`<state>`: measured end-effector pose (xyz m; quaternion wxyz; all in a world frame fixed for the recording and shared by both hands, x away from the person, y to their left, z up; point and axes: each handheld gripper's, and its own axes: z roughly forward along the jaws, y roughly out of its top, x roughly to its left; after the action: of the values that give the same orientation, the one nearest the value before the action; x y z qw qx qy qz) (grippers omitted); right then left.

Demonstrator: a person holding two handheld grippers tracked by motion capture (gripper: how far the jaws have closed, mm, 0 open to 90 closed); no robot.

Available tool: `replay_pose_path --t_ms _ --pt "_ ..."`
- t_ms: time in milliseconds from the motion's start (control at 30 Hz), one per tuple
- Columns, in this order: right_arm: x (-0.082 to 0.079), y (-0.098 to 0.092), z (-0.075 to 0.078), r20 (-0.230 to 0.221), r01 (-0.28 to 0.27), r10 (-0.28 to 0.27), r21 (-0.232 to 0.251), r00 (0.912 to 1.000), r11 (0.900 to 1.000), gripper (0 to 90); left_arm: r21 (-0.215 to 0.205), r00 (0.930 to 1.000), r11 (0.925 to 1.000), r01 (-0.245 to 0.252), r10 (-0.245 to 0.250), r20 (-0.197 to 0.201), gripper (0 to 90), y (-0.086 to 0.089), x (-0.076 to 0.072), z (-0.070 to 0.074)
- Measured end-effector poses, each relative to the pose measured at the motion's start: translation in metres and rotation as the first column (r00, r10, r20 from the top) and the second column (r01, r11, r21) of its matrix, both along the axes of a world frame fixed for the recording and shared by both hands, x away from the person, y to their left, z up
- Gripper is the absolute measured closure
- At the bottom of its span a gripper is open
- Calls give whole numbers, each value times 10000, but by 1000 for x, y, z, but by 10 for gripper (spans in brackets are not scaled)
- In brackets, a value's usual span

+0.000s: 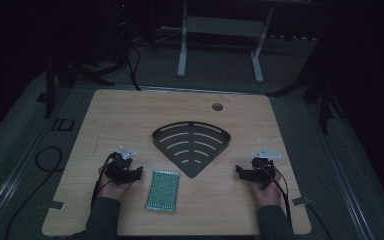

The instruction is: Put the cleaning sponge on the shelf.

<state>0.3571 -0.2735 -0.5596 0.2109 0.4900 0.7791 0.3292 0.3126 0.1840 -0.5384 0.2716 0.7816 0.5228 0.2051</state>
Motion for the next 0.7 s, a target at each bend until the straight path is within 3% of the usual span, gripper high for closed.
replay_pose_path --t_ms 33,67,133,300,433,600,700 --pt "0 0 0 0 0 0 1 10000 10000 123 0 10000 10000 0 0 0 460 0 0 0" --pt "0 0 0 0 1 -1 1 10000 10000 123 -45 9995 10000 63 -62 296 477 -1 -4 7" --pt "0 0 0 0 1 -1 1 10000 10000 123 -166 9994 9998 98 -92 329 489 -1 -5 11" --pt "0 0 0 0 1 -1 1 10000 10000 123 -757 9993 9965 351 -342 128 537 -4 -11 25" --pt "0 0 0 2 0 0 1 10000 10000 123 -1383 9964 9892 494 -584 -621 566 -6 -12 30" --pt "0 0 0 1 5 -5 5 10000 10000 123 -1999 9828 9791 361 -711 -1706 573 -10 -10 34" --pt "0 0 0 2 4 -4 4 10000 10000 123 -2016 9736 9793 179 -630 -2194 564 -11 -10 36"
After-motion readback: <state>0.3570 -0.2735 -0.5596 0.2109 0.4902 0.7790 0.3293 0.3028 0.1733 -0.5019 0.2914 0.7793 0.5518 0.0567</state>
